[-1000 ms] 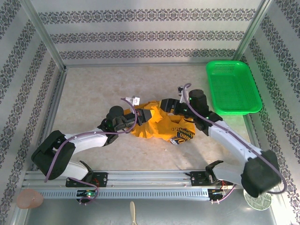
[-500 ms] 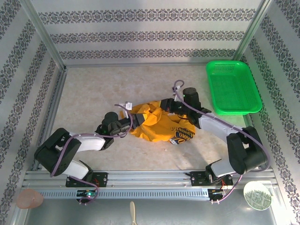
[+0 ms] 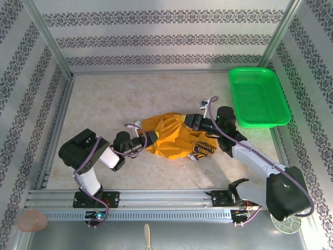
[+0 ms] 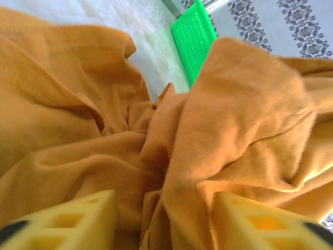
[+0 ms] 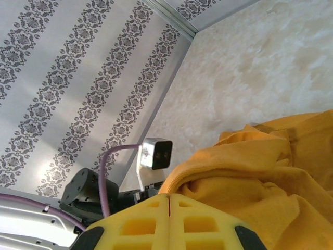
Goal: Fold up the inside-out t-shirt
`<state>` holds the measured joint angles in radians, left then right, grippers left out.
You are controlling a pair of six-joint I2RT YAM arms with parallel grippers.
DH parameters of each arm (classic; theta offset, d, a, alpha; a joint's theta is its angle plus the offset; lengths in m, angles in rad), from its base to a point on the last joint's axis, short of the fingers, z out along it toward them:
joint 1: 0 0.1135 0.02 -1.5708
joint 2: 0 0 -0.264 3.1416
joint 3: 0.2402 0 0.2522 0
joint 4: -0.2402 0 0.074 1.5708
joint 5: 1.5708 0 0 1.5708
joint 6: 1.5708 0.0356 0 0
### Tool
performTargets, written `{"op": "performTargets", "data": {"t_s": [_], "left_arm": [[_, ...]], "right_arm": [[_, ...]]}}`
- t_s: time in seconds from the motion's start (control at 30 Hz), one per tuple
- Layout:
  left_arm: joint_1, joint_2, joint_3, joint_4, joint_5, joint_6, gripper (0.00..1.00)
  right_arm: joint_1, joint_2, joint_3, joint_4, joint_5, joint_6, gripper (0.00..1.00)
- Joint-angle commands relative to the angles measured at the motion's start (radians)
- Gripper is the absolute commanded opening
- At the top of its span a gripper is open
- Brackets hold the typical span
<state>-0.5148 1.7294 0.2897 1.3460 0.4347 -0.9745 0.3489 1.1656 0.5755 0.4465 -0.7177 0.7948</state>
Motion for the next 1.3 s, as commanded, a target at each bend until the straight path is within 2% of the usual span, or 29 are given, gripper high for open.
{"op": "performTargets", "data": {"t_s": [0.0,0.1,0.17,0.27,0.37,0.47,0.63,0.83,1.27], "left_arm": [[0.012,-0.135,-0.023,0.009,-0.066,0.001,0.58],[0.001,-0.313,0.005,-0.223,-0.099,0.034,0.61],[-0.013,-0.447,0.066,-0.468,-0.148,0.085,0.63],[-0.041,-0.581,0.241,-0.985,-0.266,0.169,0.69],[-0.041,-0.533,0.443,-1.382,-0.309,0.178,0.69],[-0.058,-0.425,0.608,-1.594,-0.299,0.214,0.66],[-0.081,-0.305,0.734,-1.666,-0.302,0.242,0.66],[-0.083,-0.207,0.793,-1.672,-0.306,0.247,0.66],[-0.088,-0.134,0.834,-1.585,-0.304,0.226,0.69]], "right_arm": [[-0.006,0.008,-0.025,0.079,-0.017,0.014,0.0],[-0.004,0.008,-0.029,0.087,-0.018,0.017,0.0],[-0.005,0.007,-0.029,0.086,-0.017,0.016,0.0],[-0.004,0.007,-0.031,0.087,-0.019,0.017,0.0],[-0.004,0.01,-0.033,0.089,-0.015,0.017,0.0],[-0.001,0.011,-0.035,0.089,-0.015,0.018,0.0],[-0.001,0.002,-0.047,0.087,-0.008,0.018,0.0],[0.001,-0.008,-0.055,0.087,-0.005,0.02,0.0],[0.003,-0.007,-0.051,0.084,-0.005,0.021,0.0]]}}
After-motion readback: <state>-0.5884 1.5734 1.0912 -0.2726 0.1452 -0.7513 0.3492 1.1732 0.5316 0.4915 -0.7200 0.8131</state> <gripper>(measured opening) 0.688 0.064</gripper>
